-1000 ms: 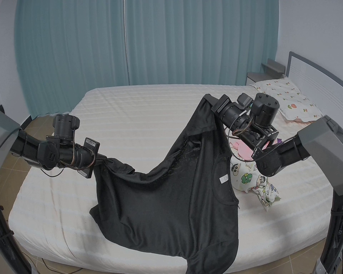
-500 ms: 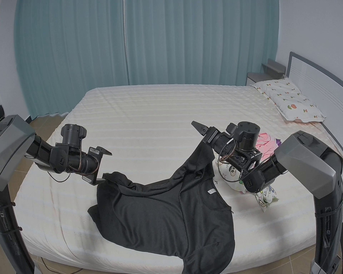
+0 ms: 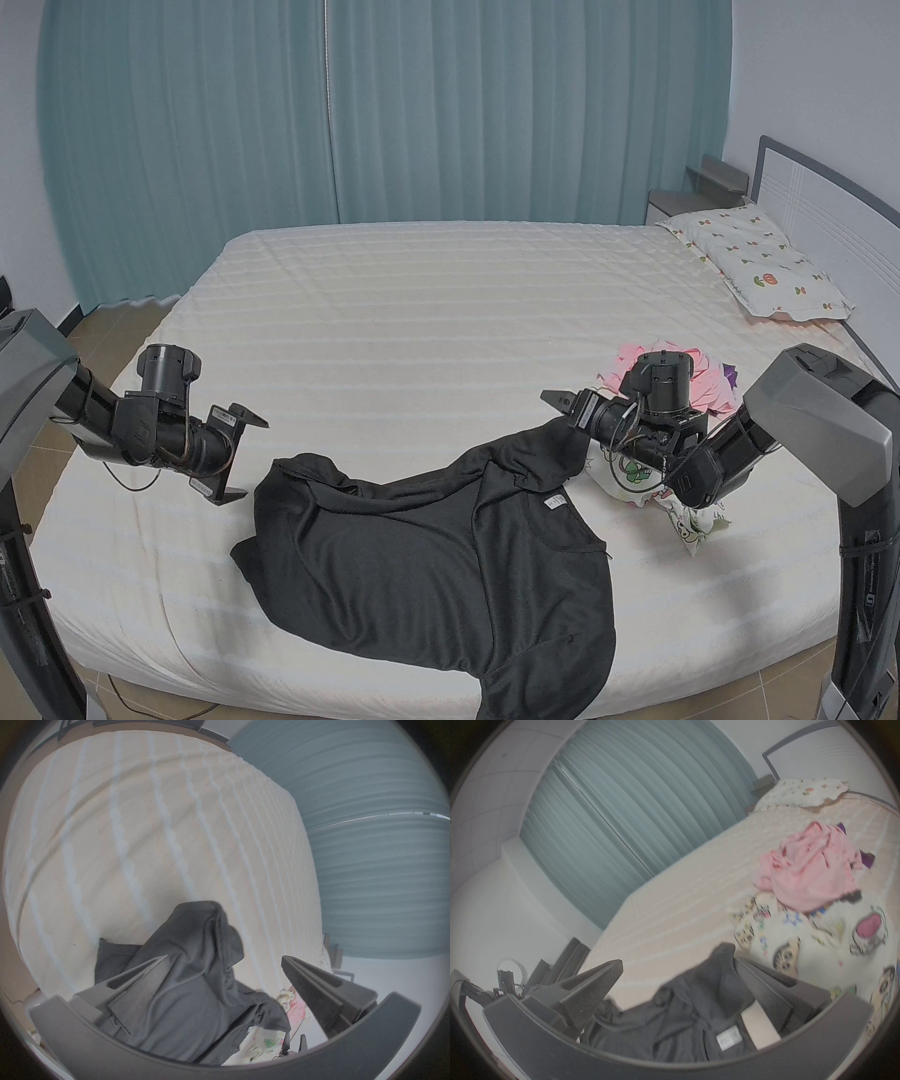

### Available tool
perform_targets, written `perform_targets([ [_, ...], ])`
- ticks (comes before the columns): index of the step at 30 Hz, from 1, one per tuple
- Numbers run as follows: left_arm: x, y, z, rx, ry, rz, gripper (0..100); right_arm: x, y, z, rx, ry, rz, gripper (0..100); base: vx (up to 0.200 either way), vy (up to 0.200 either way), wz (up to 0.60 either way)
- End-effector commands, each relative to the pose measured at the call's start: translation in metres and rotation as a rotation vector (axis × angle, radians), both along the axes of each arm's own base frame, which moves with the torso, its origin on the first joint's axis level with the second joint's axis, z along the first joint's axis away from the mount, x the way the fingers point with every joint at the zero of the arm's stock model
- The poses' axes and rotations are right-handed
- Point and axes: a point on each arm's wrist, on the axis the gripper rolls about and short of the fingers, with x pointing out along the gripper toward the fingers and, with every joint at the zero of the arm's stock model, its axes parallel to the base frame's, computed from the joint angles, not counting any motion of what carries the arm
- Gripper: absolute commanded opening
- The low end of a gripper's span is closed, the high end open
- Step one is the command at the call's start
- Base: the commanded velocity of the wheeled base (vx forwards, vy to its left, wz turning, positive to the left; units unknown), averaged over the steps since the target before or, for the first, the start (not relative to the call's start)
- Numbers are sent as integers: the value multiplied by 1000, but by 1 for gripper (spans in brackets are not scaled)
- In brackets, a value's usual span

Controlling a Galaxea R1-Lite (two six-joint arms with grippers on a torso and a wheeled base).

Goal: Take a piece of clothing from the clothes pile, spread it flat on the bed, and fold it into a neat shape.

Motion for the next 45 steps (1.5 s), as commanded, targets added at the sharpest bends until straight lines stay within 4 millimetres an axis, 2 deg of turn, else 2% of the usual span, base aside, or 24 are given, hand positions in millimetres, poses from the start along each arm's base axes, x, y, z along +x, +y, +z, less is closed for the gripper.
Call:
perform_targets([
  [1,-20,2,-8,14,48,-23,100,-14,-9,21,-1,19,-5,100,0,0,0],
  [10,-51,9,-8,-46,25,-57,100,-55,-16,15,-76,186,14,100,-200,0,0],
  [17,-57,11,-7,-50,26,-50,100,-79,-23,-8,-105,290,19,100,-171,0,0],
  [23,-56,11,-8,-49,23,-53,100,-84,-24,-26,-109,327,22,100,0,0,0],
  [28,-44,9,-8,-12,-7,-93,100,-85,-24,-32,-75,308,6,100,0,0,0],
  [33,-23,-2,-17,9,-12,-125,100,-85,-26,-39,-36,331,-5,100,0,0,0],
  [35,-9,-5,-20,46,-28,-123,100,-85,-26,-44,-33,336,-9,100,0,0,0],
  [40,8,-5,-37,172,-31,-148,100,-84,-26,-54,-25,321,-11,100,0,0,0],
  [45,12,-4,-56,249,10,-139,100,-83,-26,-58,-25,304,-16,100,0,0,0],
])
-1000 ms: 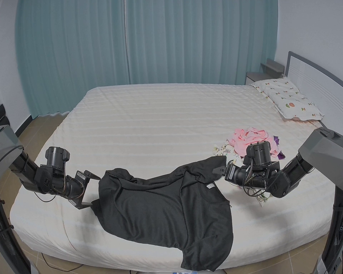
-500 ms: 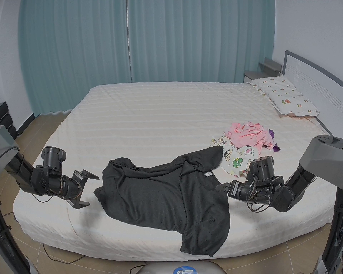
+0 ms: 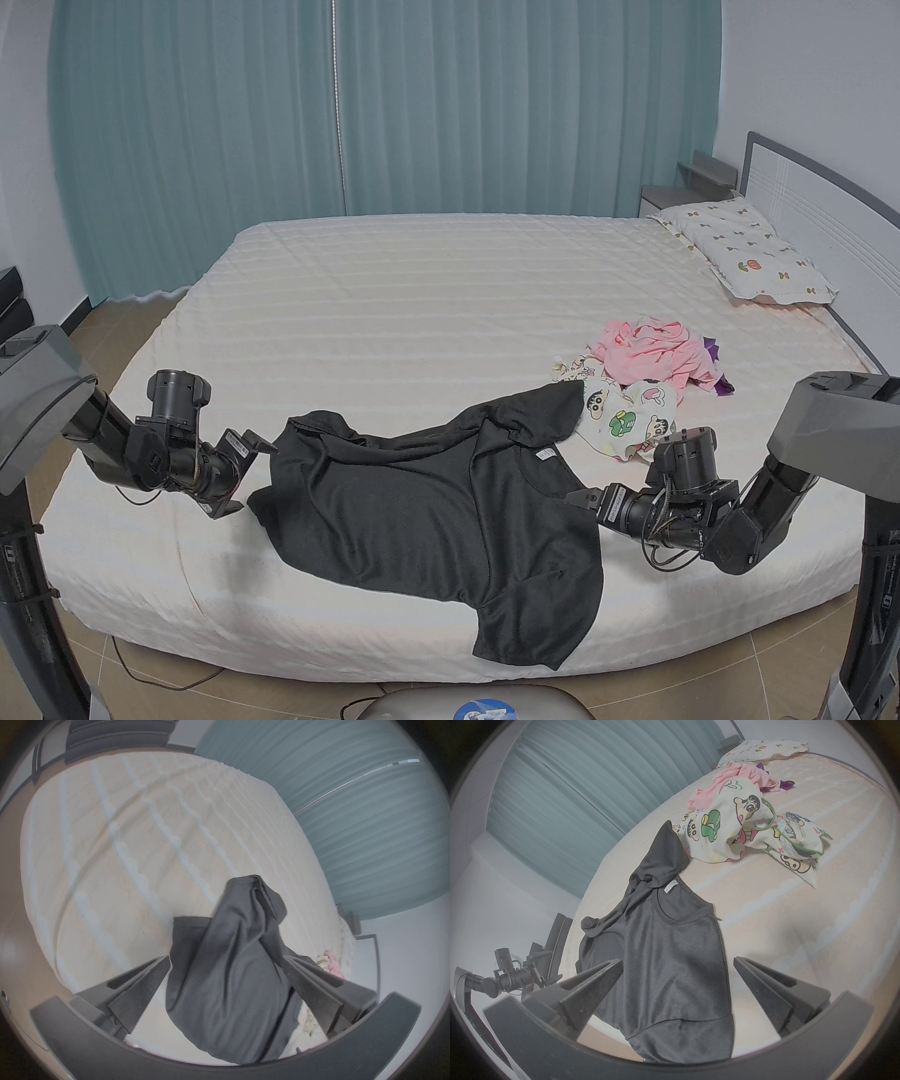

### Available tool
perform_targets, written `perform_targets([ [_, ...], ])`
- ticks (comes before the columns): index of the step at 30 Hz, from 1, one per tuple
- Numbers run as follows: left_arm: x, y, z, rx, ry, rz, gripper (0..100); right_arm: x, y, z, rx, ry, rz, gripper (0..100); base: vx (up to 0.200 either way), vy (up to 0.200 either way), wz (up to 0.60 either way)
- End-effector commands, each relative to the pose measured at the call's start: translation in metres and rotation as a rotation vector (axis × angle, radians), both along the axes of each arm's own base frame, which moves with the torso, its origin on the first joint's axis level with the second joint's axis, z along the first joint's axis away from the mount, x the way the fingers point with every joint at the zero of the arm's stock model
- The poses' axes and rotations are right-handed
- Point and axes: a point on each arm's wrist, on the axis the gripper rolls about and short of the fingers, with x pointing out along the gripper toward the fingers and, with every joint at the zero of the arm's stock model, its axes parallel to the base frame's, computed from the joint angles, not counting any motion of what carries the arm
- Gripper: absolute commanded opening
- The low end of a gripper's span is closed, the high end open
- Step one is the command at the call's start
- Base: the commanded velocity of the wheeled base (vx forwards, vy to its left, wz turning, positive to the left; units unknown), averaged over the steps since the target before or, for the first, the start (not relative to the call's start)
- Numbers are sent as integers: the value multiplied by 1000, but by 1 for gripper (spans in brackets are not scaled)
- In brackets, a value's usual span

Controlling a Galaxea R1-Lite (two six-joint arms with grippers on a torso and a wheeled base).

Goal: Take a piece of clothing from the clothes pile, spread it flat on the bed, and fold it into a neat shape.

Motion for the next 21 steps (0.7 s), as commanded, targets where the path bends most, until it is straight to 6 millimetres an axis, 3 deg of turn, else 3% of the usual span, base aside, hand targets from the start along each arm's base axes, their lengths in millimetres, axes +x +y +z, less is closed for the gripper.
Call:
perform_targets([
  [1,9,-1,-30,24,57,3,100,0,0,-12,-11,24,-2,100,0,0,0],
  [13,29,-9,-35,96,28,39,100,2,0,-10,31,31,-37,100,0,0,0],
  [15,35,-11,-46,117,39,47,100,3,1,-10,37,30,-41,100,0,0,0],
  [21,38,-16,-53,149,46,62,100,3,1,-10,39,29,-42,100,0,0,0],
])
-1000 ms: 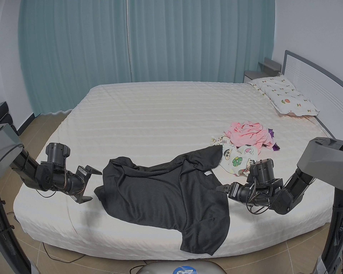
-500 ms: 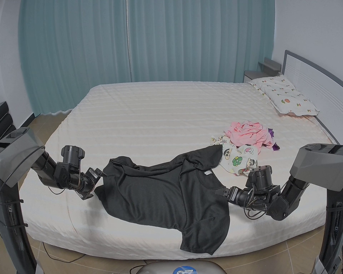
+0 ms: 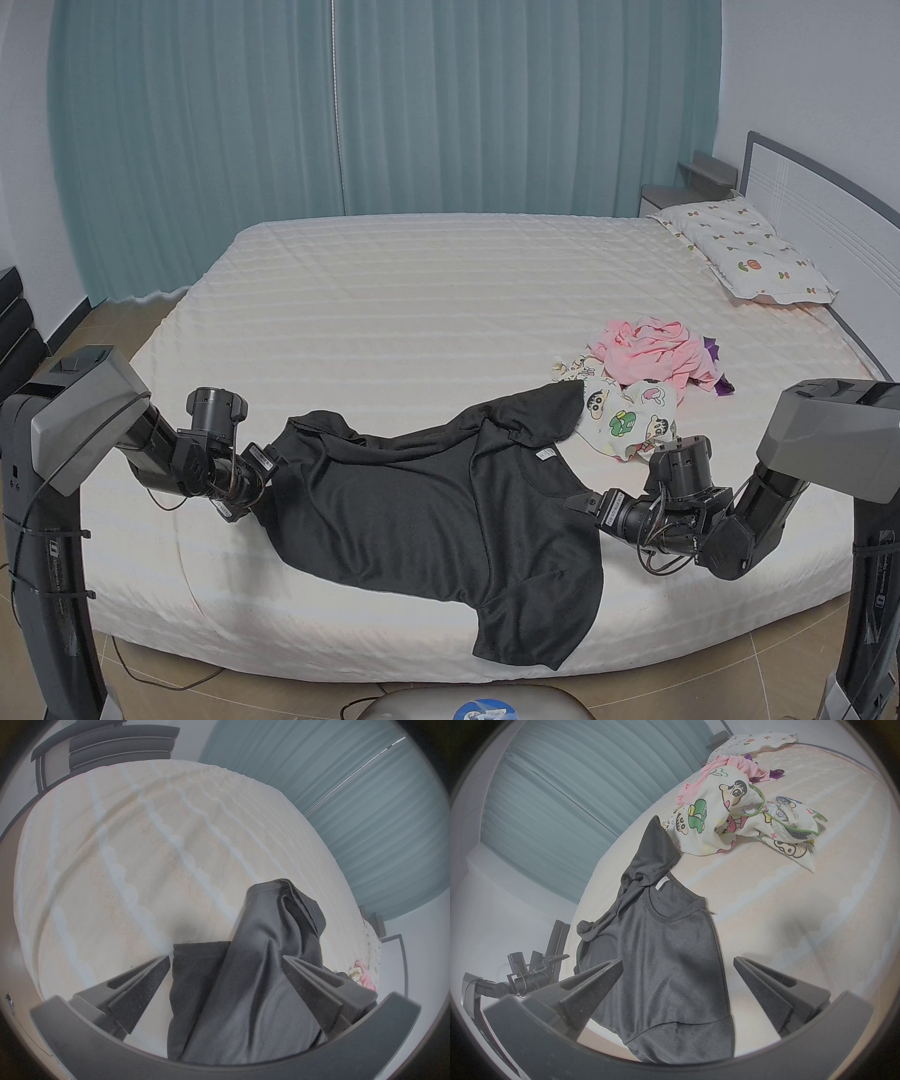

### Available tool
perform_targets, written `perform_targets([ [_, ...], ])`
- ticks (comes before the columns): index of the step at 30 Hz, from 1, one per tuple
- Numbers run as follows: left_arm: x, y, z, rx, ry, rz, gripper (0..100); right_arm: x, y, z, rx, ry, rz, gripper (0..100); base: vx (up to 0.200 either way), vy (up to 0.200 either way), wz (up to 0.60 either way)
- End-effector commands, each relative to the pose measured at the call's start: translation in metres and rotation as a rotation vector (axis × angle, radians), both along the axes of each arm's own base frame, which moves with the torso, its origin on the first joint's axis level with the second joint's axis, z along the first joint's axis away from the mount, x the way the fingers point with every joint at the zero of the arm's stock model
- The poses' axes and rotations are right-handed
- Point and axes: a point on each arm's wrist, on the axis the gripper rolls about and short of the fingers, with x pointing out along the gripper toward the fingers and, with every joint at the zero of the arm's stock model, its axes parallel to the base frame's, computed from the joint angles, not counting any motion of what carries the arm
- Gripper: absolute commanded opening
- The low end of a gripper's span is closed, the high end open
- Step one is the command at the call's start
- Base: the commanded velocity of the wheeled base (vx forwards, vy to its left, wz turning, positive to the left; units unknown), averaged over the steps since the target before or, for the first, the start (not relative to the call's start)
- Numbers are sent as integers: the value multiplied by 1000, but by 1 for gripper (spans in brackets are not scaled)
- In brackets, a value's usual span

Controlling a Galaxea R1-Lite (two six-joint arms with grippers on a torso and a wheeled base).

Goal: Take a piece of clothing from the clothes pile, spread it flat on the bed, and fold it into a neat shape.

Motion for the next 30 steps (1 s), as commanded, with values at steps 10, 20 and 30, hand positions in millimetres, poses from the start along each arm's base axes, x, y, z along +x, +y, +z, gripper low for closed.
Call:
perform_targets([
  [10,4,-6,-16,48,29,23,0,1,0,-1,2,2,-1,100,0,0,0],
  [20,-25,3,-27,171,245,24,0,-1,3,-12,-14,28,11,100,0,0,0],
  [30,-57,15,-1,195,268,3,0,-5,2,-16,-38,39,43,100,0,0,0],
])
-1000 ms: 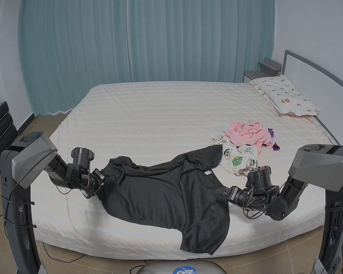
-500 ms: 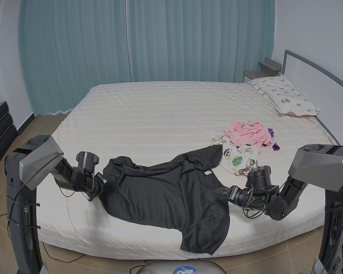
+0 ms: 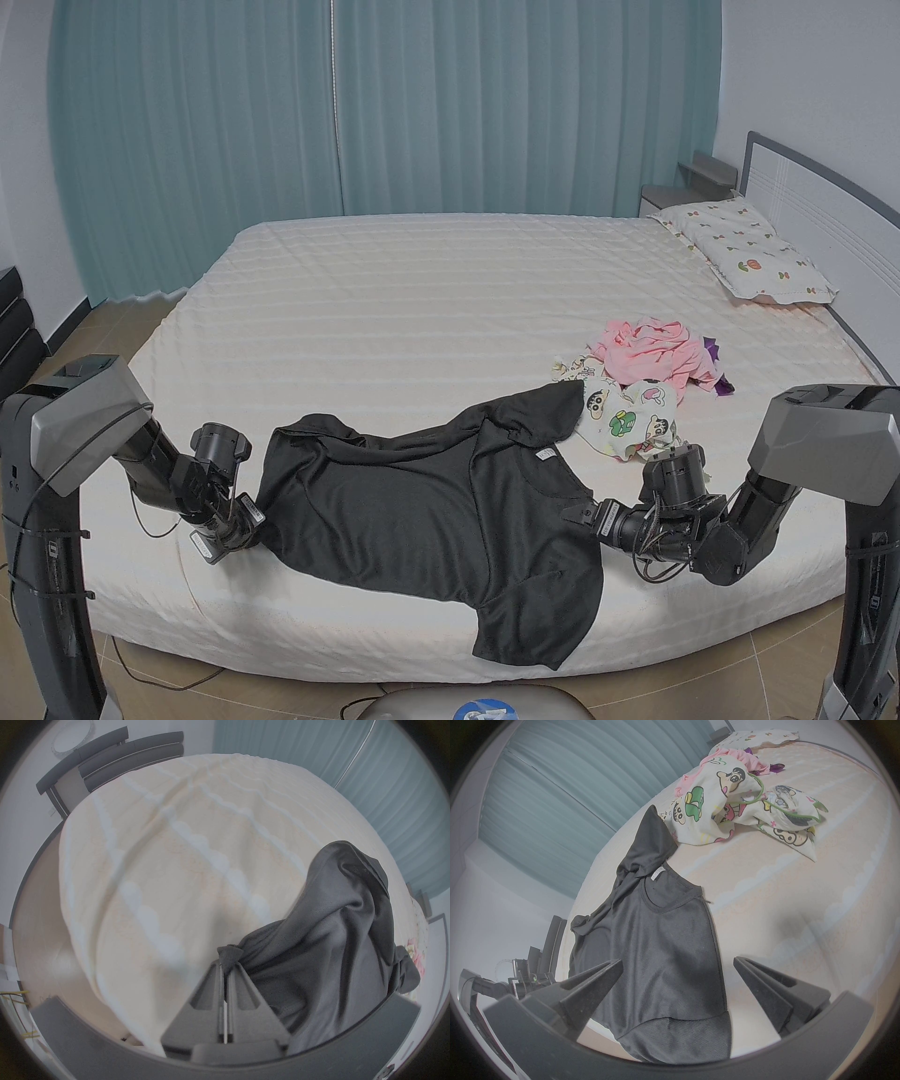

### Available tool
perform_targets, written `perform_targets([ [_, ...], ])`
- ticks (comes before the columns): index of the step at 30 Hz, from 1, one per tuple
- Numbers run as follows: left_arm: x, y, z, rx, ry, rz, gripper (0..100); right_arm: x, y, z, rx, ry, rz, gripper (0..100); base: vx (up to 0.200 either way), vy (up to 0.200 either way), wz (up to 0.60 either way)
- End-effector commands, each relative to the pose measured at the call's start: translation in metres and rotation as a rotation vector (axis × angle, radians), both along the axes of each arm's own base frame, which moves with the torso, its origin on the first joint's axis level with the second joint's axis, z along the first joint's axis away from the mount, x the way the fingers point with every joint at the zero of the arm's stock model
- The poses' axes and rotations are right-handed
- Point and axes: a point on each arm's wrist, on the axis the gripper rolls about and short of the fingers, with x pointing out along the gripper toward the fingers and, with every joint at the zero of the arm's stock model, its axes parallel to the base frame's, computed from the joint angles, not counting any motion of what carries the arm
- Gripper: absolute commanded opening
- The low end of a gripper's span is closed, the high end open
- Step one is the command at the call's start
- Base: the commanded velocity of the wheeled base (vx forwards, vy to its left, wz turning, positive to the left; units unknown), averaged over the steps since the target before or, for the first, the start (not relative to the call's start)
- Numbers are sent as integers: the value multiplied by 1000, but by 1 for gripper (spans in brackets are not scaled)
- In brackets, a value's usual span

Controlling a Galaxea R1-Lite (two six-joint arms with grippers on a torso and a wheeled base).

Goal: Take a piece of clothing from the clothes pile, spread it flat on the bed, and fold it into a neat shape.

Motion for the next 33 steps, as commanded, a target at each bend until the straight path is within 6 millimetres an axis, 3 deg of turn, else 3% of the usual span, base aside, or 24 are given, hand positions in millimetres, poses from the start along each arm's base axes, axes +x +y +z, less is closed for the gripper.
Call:
perform_targets([
  [1,-14,9,19,13,-12,-13,0,-3,0,-7,-23,16,39,100,0,0,0],
  [13,-31,29,15,44,86,-38,0,-1,8,-15,-41,11,132,100,0,0,0],
  [14,-32,29,15,43,103,-41,0,-1,8,-15,-37,14,137,0,0,0,0],
  [19,-36,33,18,23,137,-54,0,-1,7,-13,-37,6,133,0,0,0,0],
  [24,-43,37,18,30,196,-84,0,-3,-8,-7,-64,0,120,0,0,0,0],
  [33,-52,37,17,34,270,-121,0,-9,-34,26,-70,-22,146,0,0,0,0],
])
